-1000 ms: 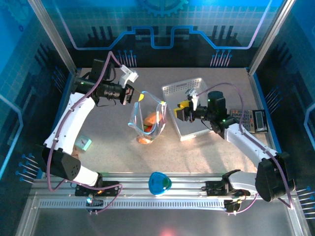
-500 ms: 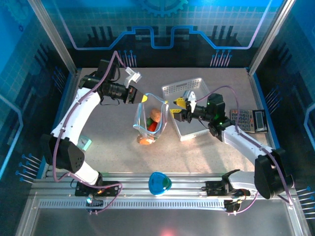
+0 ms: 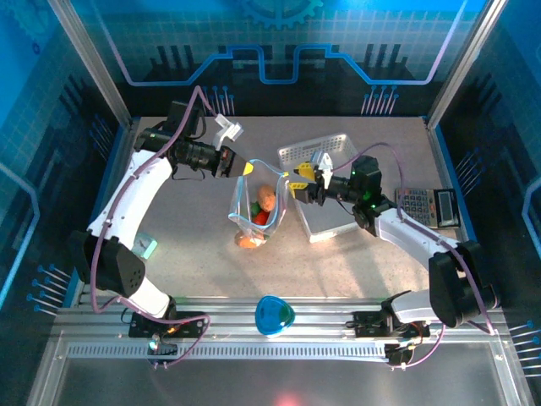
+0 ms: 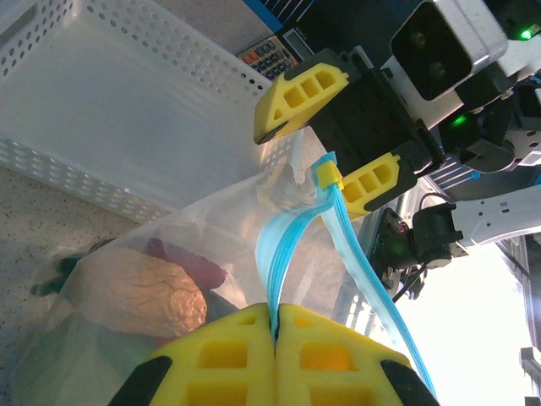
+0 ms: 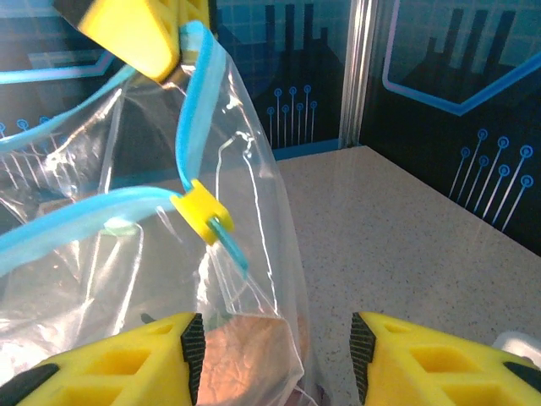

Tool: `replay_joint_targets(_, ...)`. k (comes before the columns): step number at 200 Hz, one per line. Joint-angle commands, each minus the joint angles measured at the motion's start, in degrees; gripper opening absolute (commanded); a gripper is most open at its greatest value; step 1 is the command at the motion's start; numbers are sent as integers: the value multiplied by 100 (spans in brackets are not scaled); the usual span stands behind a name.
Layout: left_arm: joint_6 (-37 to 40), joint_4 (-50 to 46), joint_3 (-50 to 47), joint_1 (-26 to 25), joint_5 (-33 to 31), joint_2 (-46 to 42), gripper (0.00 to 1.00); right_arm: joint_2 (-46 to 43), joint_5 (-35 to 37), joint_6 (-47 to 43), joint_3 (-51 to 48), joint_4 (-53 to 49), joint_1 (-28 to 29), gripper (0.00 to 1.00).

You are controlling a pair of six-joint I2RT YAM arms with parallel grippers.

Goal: Place the food in the zip-top bag and seal the zipper

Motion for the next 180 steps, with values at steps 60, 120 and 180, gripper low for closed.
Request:
replay_joint_targets(60,119,-71,206,57,257,82,5,150,-386,-78,514,51,199,43)
replay_joint_targets(120,123,-78,215,61,247,75,5,214,-558,-311,848,-631,236,31)
replay_joint_targets(180,127,-96,241,61,256,50,5,335,-615,-414,1062,-1293,228,43)
